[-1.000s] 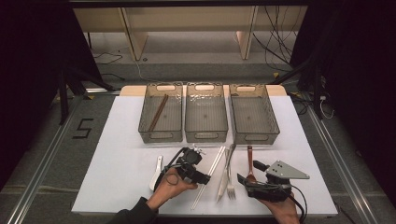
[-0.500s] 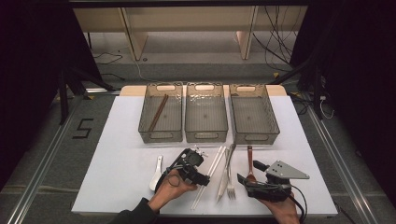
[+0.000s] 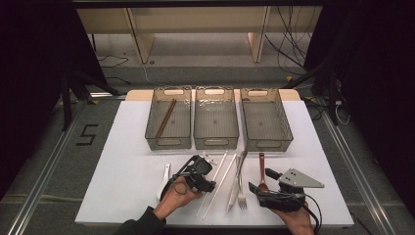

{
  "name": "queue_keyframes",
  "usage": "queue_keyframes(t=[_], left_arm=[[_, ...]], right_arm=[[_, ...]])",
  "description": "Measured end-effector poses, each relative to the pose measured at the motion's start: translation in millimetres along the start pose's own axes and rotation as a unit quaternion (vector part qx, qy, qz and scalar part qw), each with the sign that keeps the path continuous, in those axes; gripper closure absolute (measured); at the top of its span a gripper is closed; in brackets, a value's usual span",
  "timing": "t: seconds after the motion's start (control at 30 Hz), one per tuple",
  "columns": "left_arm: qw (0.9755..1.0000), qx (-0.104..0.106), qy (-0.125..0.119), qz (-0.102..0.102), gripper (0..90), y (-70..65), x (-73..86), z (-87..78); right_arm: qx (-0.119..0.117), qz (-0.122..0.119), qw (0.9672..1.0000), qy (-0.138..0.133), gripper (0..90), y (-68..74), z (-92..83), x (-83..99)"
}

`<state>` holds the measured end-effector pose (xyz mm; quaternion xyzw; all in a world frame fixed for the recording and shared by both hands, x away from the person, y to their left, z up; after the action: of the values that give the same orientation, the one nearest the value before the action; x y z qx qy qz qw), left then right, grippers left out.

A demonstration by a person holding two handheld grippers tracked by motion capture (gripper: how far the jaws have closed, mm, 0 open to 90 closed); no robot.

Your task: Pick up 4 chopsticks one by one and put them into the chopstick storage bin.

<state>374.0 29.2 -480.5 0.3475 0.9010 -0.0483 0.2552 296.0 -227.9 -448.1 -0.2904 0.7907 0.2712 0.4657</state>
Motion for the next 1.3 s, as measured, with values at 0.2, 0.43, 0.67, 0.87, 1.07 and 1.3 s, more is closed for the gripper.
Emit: queue_keyframes(t=[0.2, 0.43, 0.67, 0.87, 1.07, 1.3], left_arm=[[1.0, 0.006, 0.004, 0.006, 67.6, 1.8, -1.6, -0.6], [0.9997, 0.017, 0.015, 0.012, 80.0, 2.6, -4.9, -0.5], [0.9991, 0.035, 0.025, -0.001, 81.1, 7.7, -7.3, -0.2], [0.9985, 0.042, 0.033, -0.007, 78.3, 8.9, -9.5, 1.7], [0.9991, 0.022, 0.033, 0.018, 71.0, -0.3, -13.6, 2.6], [0.9985, 0.013, 0.037, 0.039, 79.4, -1.6, -16.0, 2.4]], right_arm=[[0.0, 0.0, 1.0, 0.0, 24.1, -0.2, 0.1, 0.0], [0.0, 0.0, 1.0, -0.001, 24.1, -0.2, 0.0, -0.1], [0.001, 0.001, 1.0, -0.001, 24.1, -0.5, -0.6, -0.3], [0.001, 0.001, 1.0, 0.0, 24.1, -0.7, -0.6, -0.1], [0.0, 0.001, 1.0, 0.0, 24.2, -0.4, -0.1, -0.2], [0.0, 0.001, 1.0, 0.001, 24.3, -0.2, 0.3, 0.0]])
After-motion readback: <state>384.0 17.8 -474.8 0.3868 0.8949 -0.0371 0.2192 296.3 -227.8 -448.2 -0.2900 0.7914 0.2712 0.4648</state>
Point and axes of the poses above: each handheld gripper's, and its own axes: z roughly forward along the jaws, x roughly out of its underside, y roughly to its left, the point moved 1 cm from there along z, roughly forward along the jaws, and after that the axes turned 8 degrees about -x, right-handed, at the moved point
